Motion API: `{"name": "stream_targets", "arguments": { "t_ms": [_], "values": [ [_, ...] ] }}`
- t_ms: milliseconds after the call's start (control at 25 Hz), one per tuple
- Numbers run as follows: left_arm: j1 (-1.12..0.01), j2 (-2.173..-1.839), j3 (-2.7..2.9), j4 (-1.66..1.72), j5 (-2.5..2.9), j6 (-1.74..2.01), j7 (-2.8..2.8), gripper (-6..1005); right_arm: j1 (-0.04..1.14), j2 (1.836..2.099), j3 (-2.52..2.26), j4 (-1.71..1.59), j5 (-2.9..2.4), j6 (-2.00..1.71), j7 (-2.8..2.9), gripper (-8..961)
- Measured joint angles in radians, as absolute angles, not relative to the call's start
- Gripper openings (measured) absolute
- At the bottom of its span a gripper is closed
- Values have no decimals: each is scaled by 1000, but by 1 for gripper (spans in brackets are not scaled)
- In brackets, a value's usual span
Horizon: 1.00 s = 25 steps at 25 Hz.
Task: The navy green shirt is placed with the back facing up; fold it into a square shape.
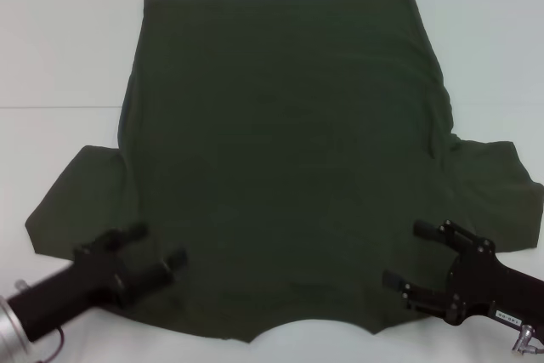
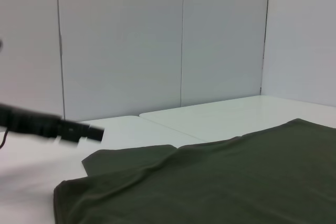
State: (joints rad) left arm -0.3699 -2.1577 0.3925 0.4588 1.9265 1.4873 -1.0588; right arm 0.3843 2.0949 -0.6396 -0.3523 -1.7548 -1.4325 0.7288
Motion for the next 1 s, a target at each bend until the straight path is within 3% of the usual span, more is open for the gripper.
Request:
{"name": "stream_targets", "arguments": {
  "t_ms": [480,800,1000],
  "values": [
    [-477,-2045,370,665,2089,1506,-1988,908,389,2095,-641,-350,-1755,-1435,736,929],
    [-618,-1903,425,712,2479,1433,-2442,907,390,2095,-646,-350,-1755,-1435,737,929],
    [-647,-1887,479,706,2598,1321,-2552,907,392,2096,-647,-350,-1755,-1447,738,929]
  ]
}}
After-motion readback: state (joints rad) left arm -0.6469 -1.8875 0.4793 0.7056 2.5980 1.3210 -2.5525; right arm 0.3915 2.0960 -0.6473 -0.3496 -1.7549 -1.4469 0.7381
